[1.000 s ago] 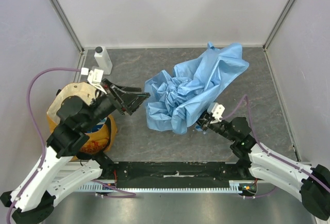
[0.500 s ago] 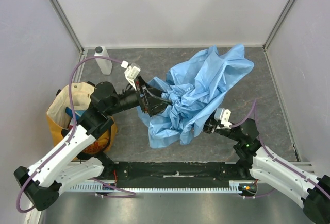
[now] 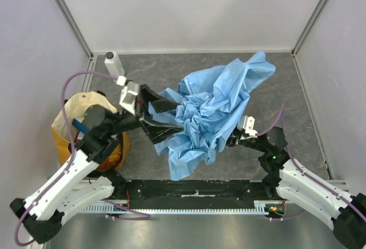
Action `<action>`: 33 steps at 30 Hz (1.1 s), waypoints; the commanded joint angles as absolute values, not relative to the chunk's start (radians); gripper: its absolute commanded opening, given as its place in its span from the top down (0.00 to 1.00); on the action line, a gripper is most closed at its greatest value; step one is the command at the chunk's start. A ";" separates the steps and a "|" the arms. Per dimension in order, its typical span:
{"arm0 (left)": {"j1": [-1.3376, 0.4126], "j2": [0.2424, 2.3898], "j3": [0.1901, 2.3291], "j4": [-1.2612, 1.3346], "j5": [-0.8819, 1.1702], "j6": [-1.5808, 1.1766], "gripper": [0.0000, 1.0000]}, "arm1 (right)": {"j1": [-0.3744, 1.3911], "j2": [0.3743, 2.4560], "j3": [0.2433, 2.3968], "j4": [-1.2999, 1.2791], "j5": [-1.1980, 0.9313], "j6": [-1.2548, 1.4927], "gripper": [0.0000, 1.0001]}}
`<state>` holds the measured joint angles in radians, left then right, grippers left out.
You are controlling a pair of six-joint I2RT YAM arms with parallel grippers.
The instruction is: Put away the umbrella
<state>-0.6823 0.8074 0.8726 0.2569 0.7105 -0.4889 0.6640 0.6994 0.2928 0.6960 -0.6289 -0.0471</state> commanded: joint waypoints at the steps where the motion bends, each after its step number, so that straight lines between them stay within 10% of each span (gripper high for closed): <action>1: -0.689 0.678 0.911 0.240 0.588 -0.523 0.01 | 0.640 0.701 0.336 0.729 -0.633 -0.002 1.00; 8: -0.687 0.890 1.276 -0.389 0.558 -0.491 0.01 | 0.626 0.672 0.391 0.591 -0.646 -0.055 1.00; 31: -0.696 0.586 0.967 -0.352 0.388 -0.546 0.01 | 0.603 0.650 0.367 0.655 -0.465 0.084 1.00; 33: -0.696 0.591 0.905 -0.228 0.448 -0.590 0.21 | 0.601 0.646 0.354 0.675 -0.456 0.101 1.00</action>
